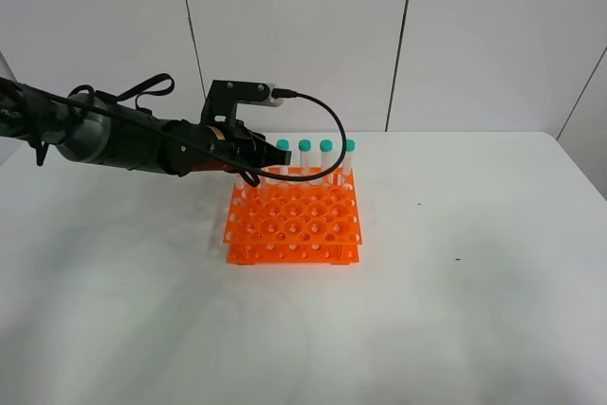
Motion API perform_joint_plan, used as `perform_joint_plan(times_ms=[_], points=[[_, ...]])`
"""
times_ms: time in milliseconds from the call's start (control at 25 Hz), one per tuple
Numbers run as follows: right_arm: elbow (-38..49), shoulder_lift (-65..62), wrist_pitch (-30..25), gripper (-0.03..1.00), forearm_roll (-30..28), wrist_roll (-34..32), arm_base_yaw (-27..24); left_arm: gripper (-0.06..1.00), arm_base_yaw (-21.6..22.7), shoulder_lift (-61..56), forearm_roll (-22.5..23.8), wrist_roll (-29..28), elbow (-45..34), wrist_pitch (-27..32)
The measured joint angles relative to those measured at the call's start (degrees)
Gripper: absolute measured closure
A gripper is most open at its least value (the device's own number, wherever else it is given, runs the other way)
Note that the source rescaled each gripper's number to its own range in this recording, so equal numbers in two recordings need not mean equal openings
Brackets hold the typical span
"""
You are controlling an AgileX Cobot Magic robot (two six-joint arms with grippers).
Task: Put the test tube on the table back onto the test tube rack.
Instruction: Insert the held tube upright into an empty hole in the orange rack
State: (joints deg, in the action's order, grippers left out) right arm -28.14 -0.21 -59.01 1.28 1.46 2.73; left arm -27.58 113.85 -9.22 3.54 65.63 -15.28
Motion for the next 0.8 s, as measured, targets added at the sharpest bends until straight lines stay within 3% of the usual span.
perform_joint_plan(times_ms=[800], points=[[0.00, 0.00, 0.00, 0.10, 0.00, 0.00, 0.00, 0.94, 0.27, -0.61, -0.06, -1.87, -1.52, -0.21]])
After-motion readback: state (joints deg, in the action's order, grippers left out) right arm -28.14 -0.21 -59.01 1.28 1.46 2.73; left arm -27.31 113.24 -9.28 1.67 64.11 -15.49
